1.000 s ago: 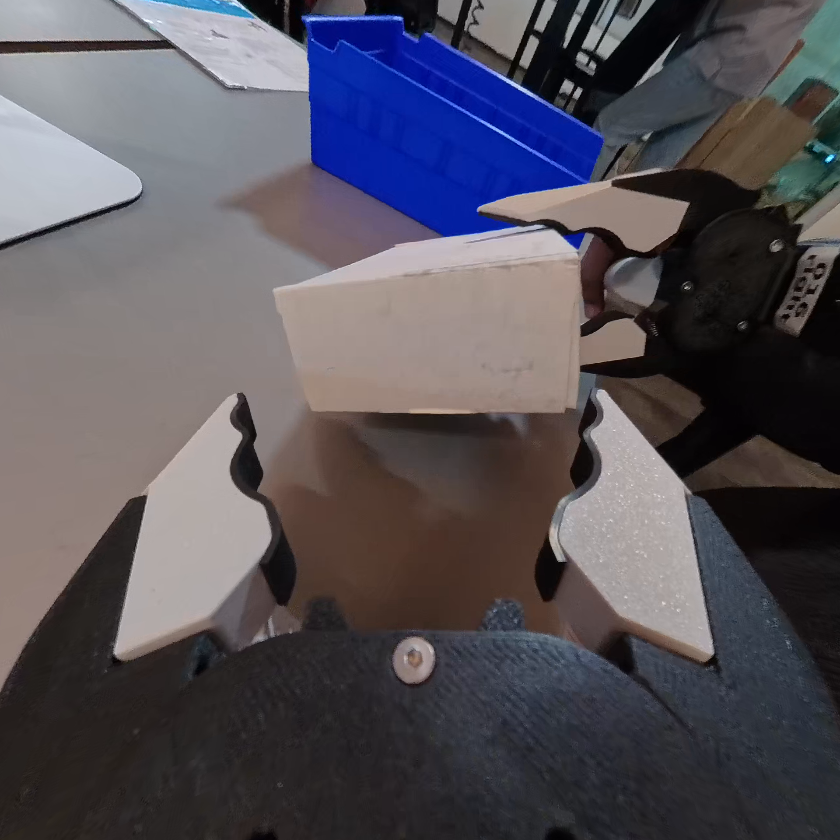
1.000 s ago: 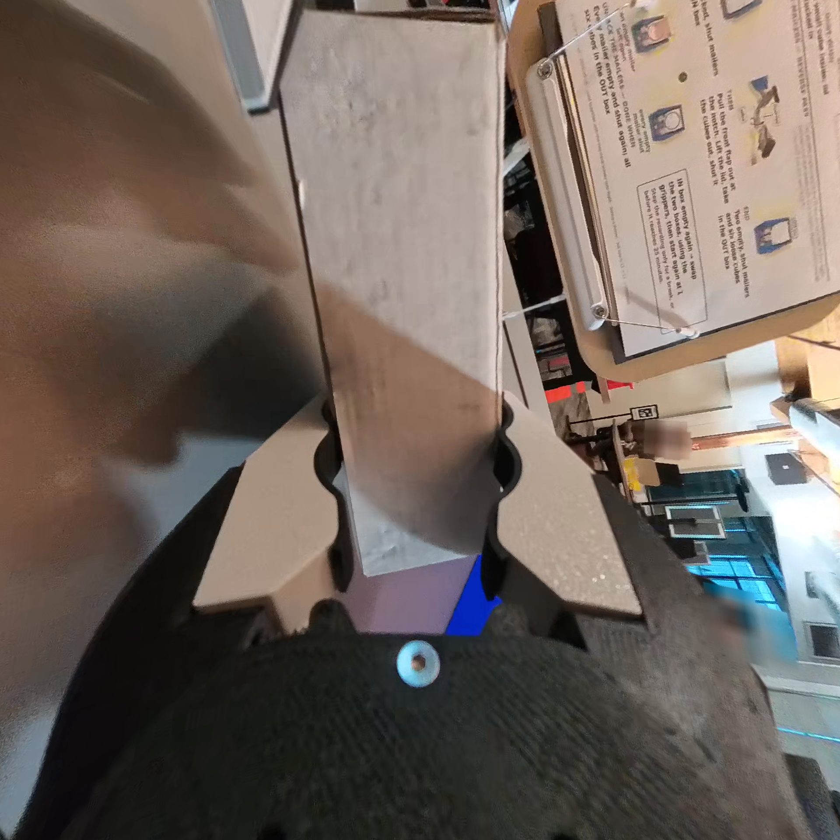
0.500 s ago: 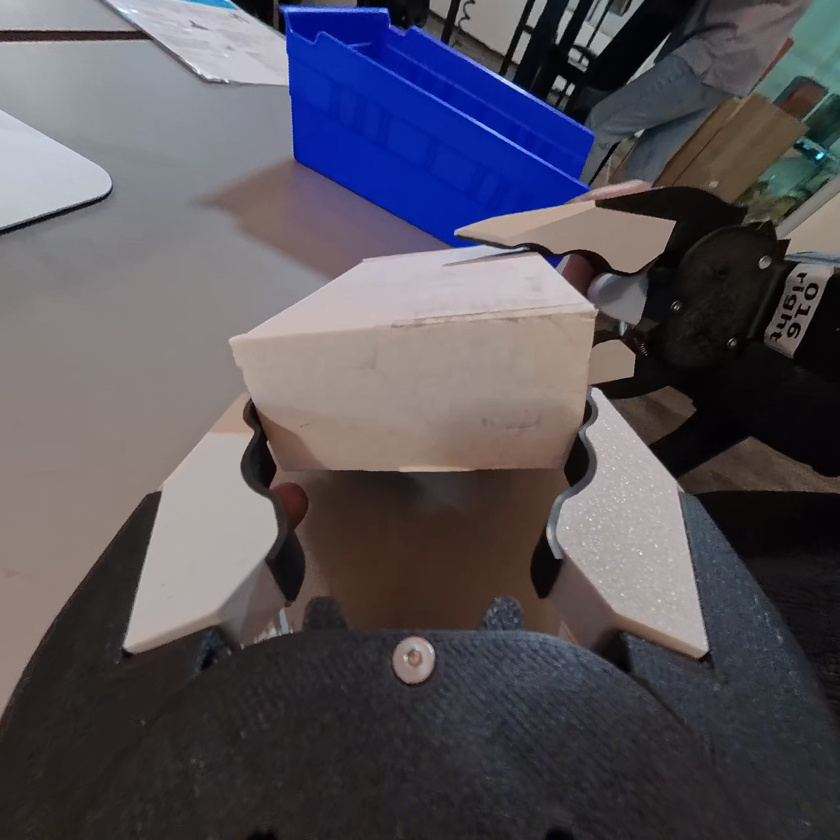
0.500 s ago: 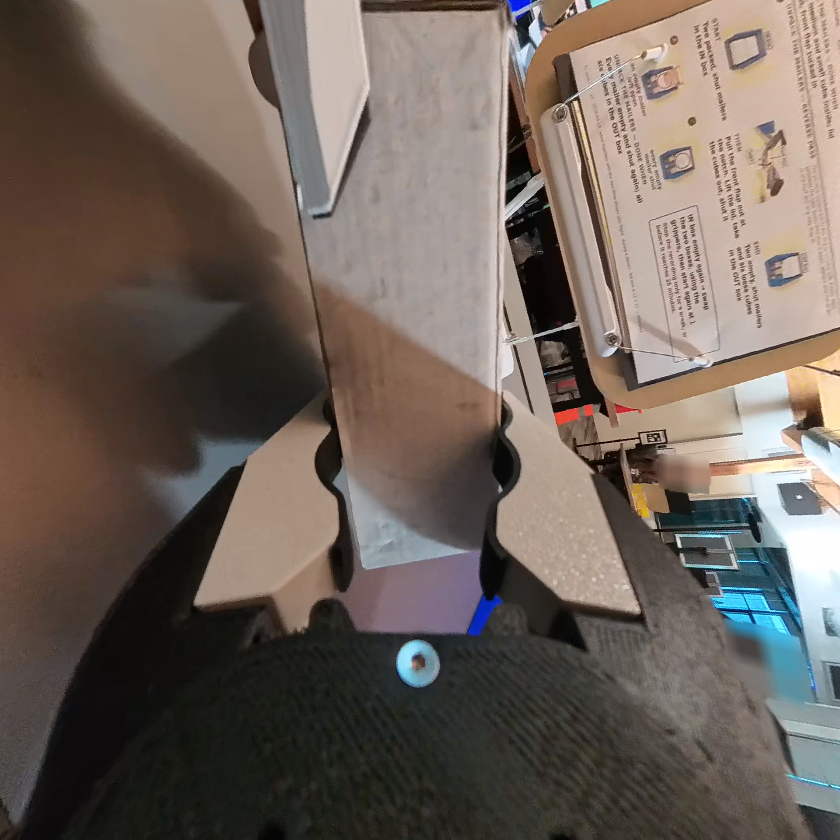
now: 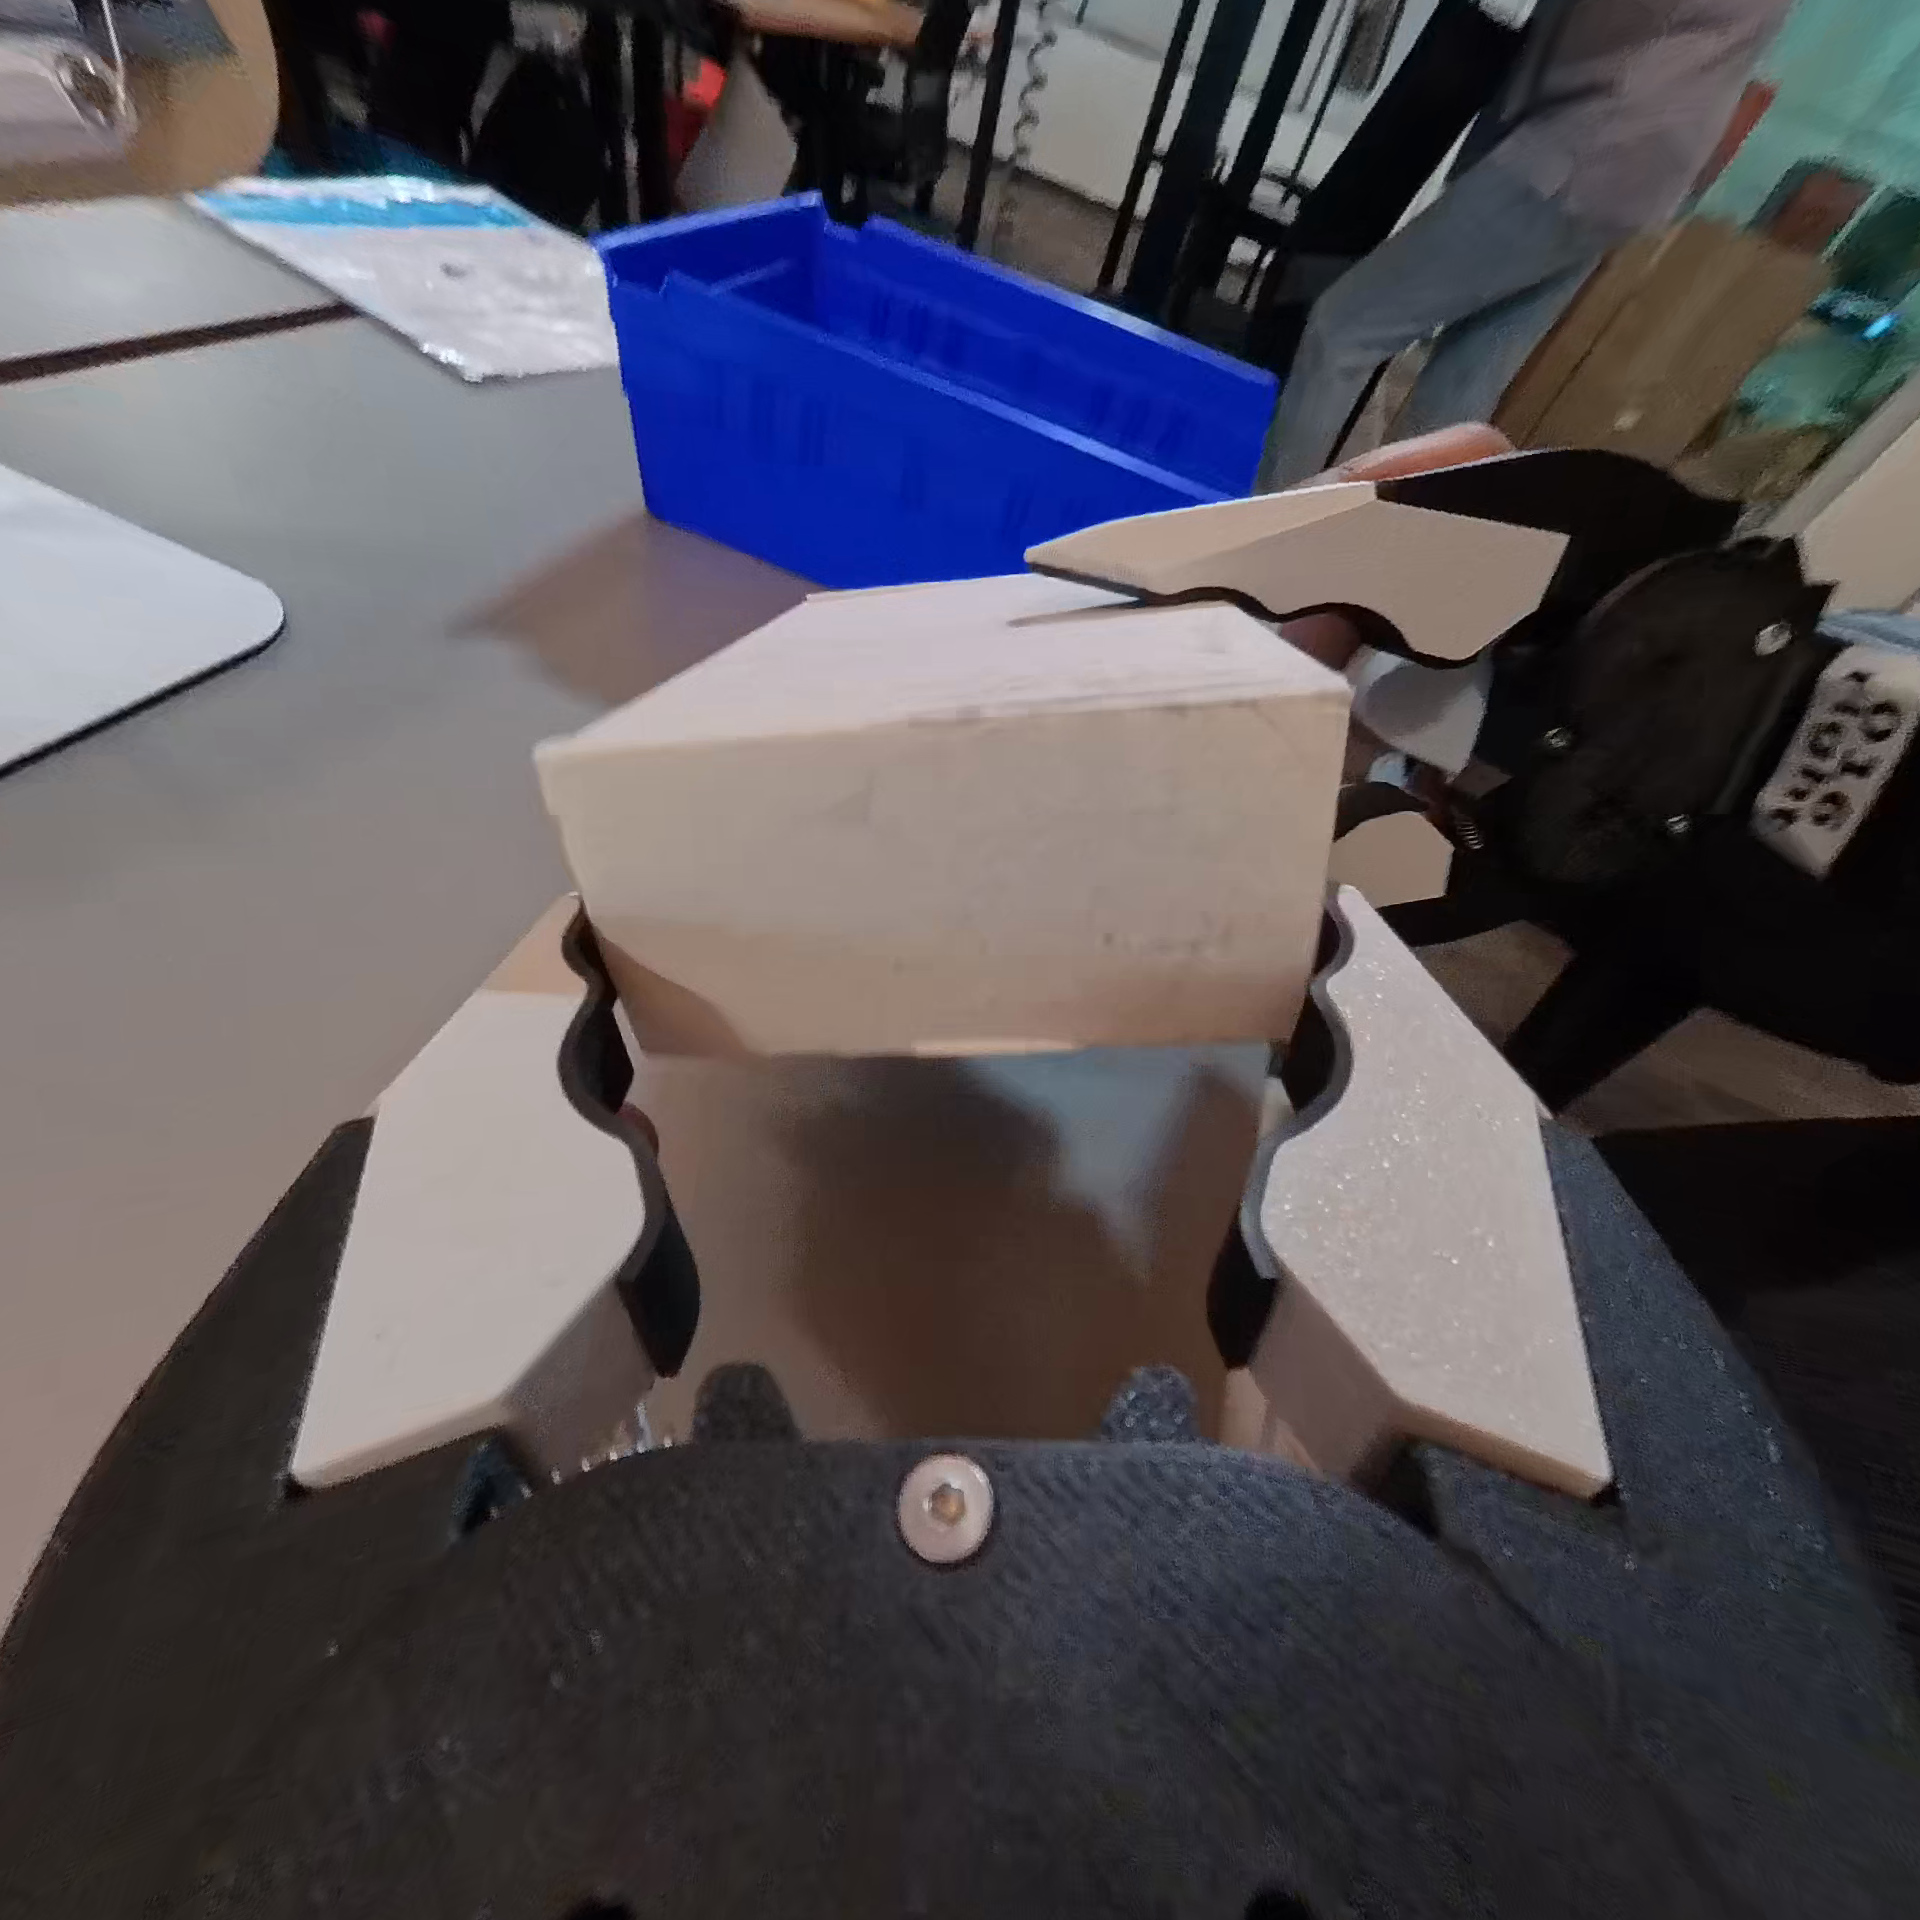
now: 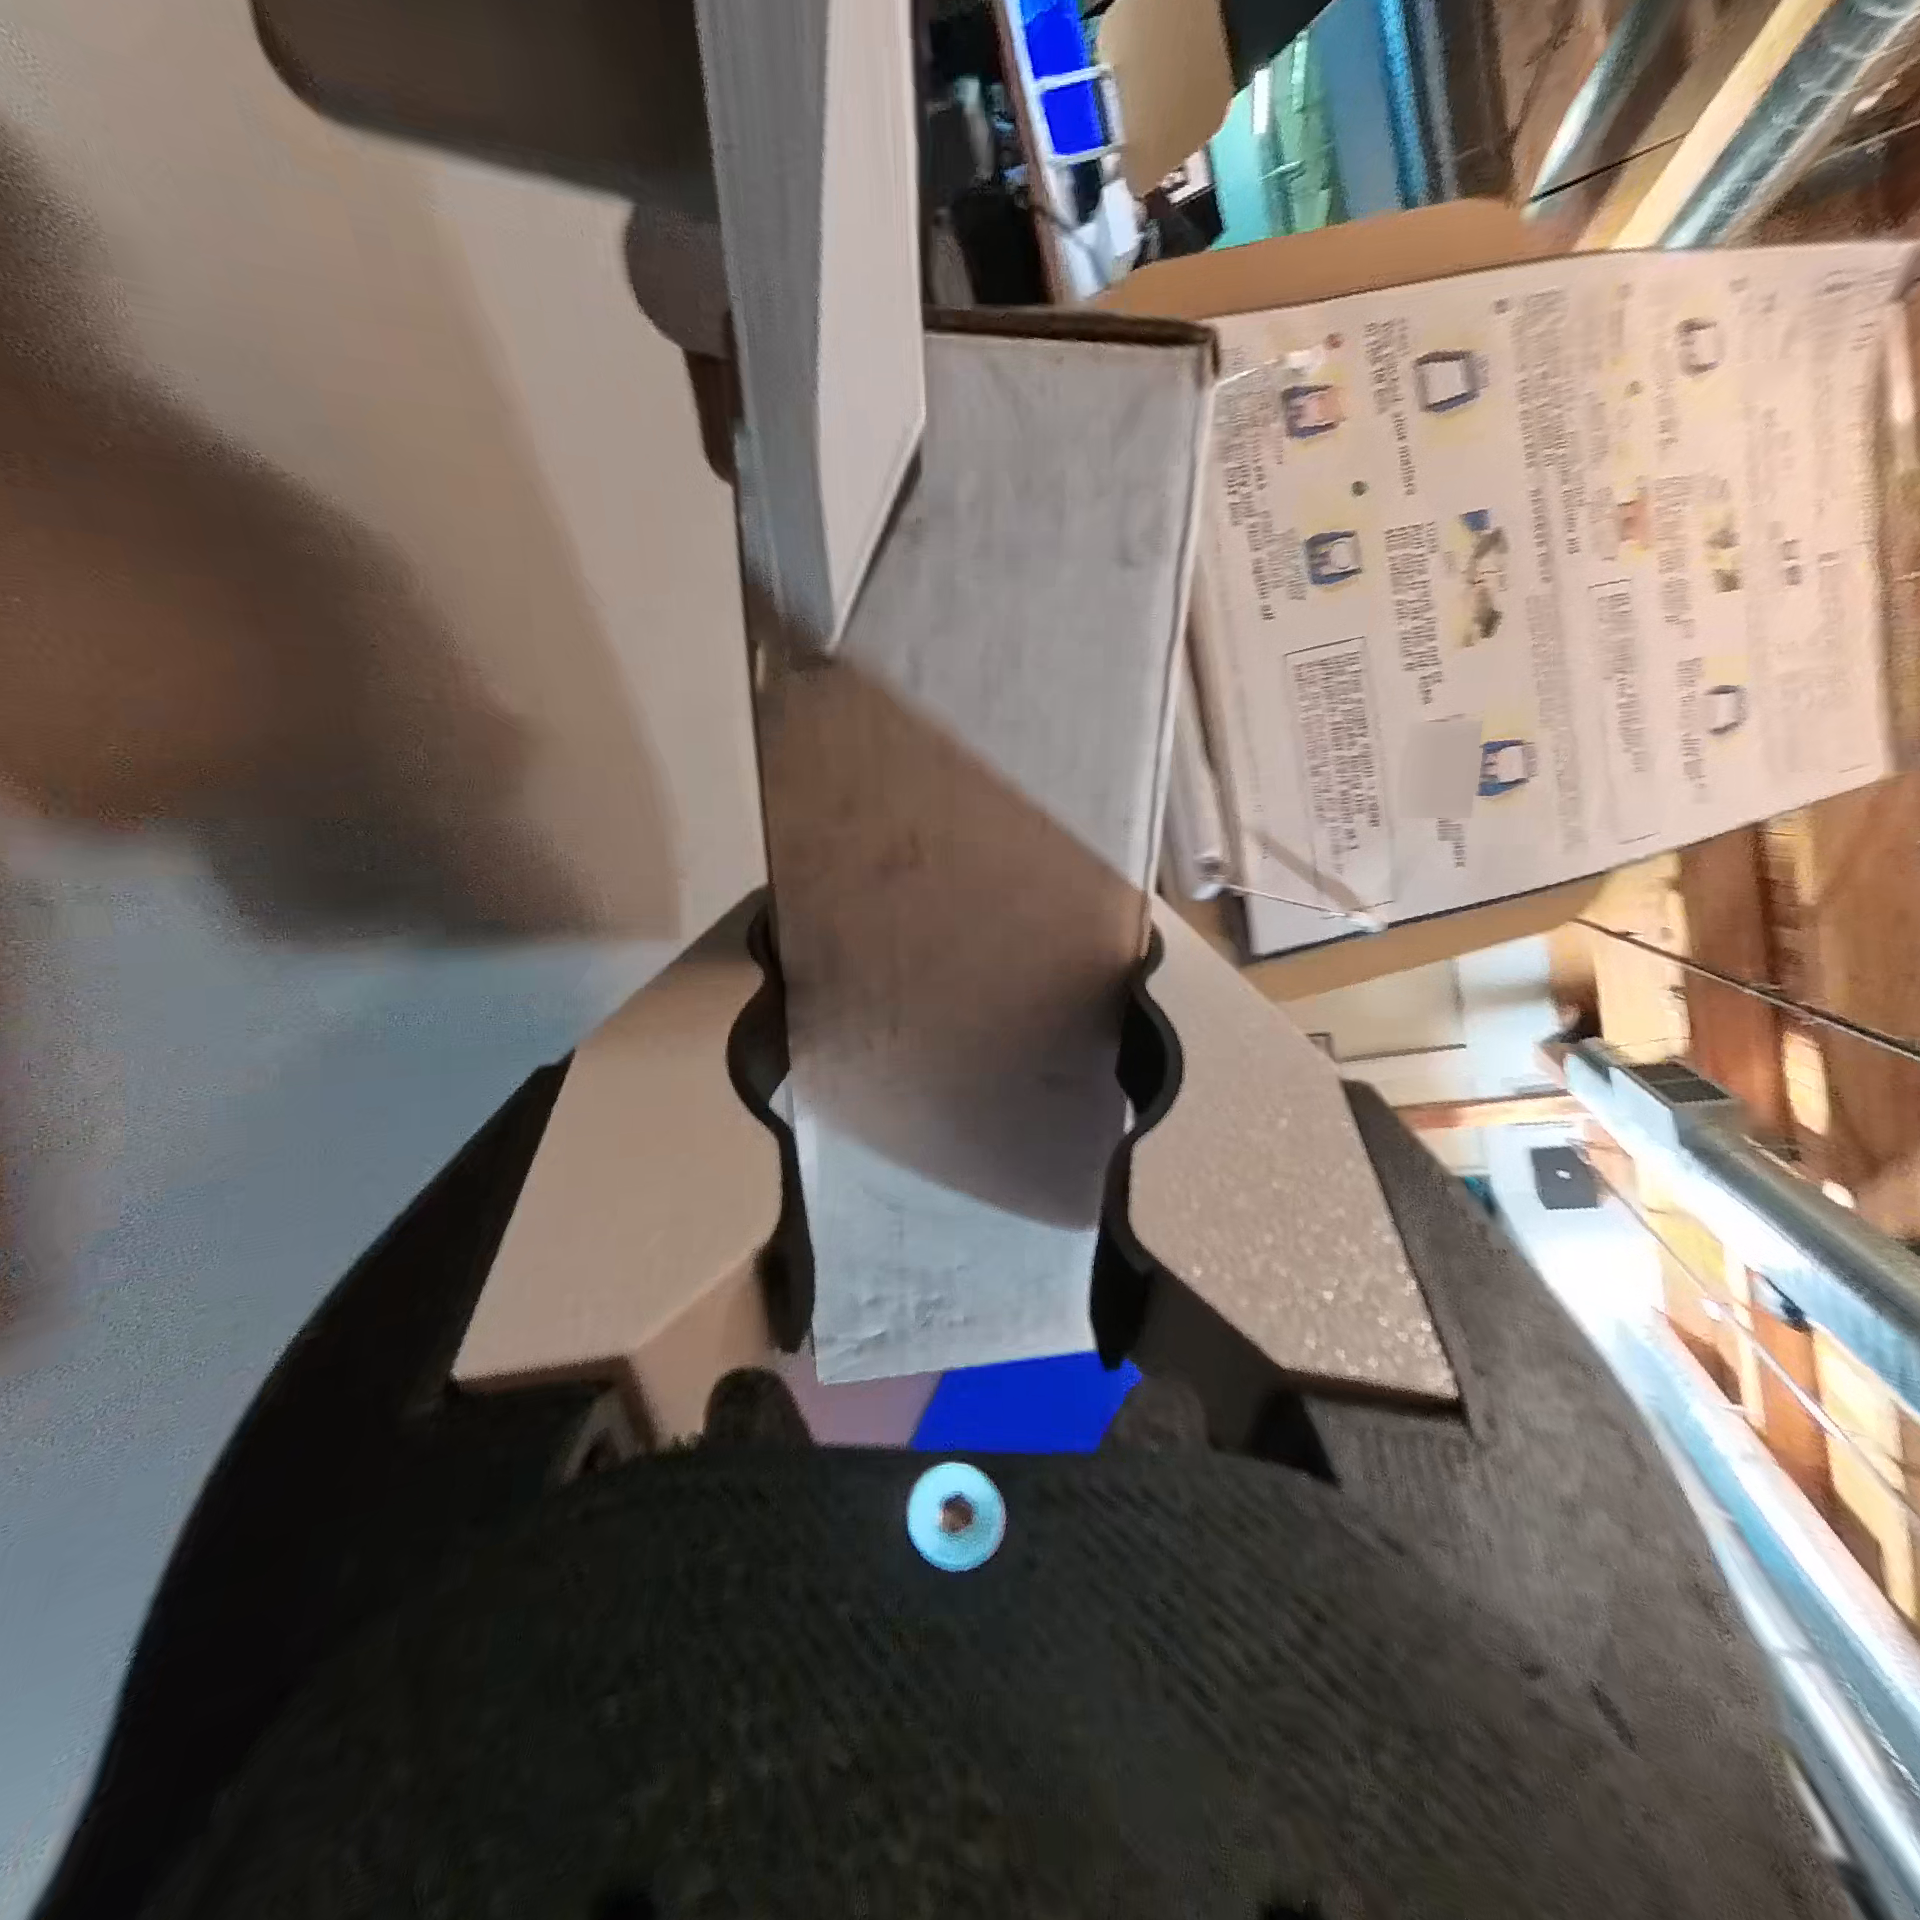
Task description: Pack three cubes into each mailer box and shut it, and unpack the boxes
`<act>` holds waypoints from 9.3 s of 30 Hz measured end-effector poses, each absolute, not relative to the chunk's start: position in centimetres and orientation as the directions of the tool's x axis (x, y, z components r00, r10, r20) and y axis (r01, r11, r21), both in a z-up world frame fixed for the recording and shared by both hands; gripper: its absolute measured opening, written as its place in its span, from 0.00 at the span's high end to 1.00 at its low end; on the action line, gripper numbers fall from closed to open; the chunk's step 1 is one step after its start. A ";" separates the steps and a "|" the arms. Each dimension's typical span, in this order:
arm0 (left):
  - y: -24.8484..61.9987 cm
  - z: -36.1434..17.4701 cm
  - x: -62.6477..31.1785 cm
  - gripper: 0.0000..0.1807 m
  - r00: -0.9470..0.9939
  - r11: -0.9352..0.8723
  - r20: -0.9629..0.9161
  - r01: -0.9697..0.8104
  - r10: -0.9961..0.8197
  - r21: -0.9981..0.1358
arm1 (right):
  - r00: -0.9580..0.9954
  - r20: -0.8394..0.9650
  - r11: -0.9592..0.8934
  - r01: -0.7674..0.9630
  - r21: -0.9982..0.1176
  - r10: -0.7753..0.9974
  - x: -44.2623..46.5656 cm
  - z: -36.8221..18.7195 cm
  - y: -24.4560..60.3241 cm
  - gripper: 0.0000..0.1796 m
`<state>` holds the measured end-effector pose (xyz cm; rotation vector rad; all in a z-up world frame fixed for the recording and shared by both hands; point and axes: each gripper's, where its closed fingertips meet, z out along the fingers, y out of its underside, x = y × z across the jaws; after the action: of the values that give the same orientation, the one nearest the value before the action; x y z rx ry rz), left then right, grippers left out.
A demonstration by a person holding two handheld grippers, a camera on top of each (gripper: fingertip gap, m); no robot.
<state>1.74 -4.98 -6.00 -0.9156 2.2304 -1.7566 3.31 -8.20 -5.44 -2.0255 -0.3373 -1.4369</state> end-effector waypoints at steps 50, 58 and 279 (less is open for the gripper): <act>-4.6 -9.1 1.5 0.42 -0.799 0.140 0.327 -0.449 -0.505 -0.882 | 0.765 0.641 -0.993 0.018 -0.120 -0.064 20.3 -10.8 -36.7 0.70; -4.9 -9.7 2.0 0.48 -0.781 0.191 0.282 -0.451 -0.557 -0.872 | 0.853 0.516 -0.990 -0.006 -0.142 -0.079 19.8 -13.7 -34.6 0.92; -3.4 -8.1 0.2 0.56 -0.810 0.309 -0.209 0.036 -0.548 -0.950 | 0.982 0.182 -0.231 0.164 -0.959 -0.057 0.8 -8.0 -9.1 0.62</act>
<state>0.24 -3.42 -8.11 -0.4523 2.0767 -1.5272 0.82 -9.09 -7.96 -1.7933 -0.0790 -0.2055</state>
